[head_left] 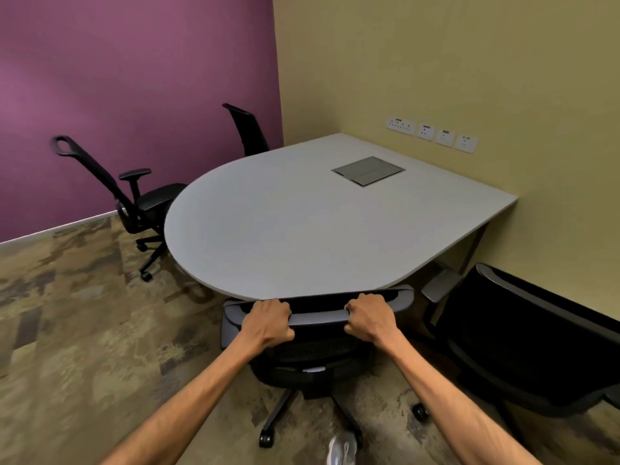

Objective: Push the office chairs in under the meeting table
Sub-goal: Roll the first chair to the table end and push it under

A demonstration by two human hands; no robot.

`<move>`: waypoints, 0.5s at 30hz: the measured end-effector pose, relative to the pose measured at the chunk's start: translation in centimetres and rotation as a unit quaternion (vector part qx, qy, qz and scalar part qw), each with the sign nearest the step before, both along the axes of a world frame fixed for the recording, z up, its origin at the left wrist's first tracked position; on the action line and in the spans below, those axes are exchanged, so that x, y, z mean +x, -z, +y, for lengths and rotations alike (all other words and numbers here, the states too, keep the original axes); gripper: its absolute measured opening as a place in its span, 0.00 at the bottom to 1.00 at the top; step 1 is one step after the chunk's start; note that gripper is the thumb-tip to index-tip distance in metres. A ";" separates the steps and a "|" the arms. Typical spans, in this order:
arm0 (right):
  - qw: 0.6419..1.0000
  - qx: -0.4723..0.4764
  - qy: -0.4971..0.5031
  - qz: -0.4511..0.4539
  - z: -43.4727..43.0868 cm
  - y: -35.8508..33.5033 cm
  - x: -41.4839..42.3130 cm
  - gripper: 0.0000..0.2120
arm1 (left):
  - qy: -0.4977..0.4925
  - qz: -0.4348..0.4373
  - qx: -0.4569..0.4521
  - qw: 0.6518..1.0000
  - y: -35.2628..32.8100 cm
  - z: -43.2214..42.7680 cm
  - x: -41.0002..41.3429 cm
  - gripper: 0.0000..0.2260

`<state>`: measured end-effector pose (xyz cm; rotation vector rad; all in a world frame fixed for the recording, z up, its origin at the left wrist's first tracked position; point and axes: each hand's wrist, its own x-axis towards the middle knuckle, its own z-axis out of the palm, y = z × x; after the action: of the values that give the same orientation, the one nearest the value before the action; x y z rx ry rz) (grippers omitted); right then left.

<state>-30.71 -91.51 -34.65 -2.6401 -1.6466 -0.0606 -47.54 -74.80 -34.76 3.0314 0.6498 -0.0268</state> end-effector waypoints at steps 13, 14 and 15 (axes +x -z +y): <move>1.000 0.008 -0.013 -0.013 -1.6 0.9 2.9 0.08 | -0.017 0.007 0.010 1.000 0.8 -1.1 2.9 0.08; 1.000 0.009 -0.014 -0.013 -1.7 0.9 3.5 0.08 | -0.015 0.002 0.009 1.000 0.7 -1.3 3.4 0.08; 1.000 0.007 -0.015 -0.014 -1.6 0.8 4.3 0.08 | -0.010 -0.005 0.004 1.000 0.6 -1.4 4.1 0.09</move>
<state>-26.38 -93.12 -35.45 -2.6148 -1.6879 -0.1092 -43.46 -76.21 -35.36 3.0315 0.6805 -0.0096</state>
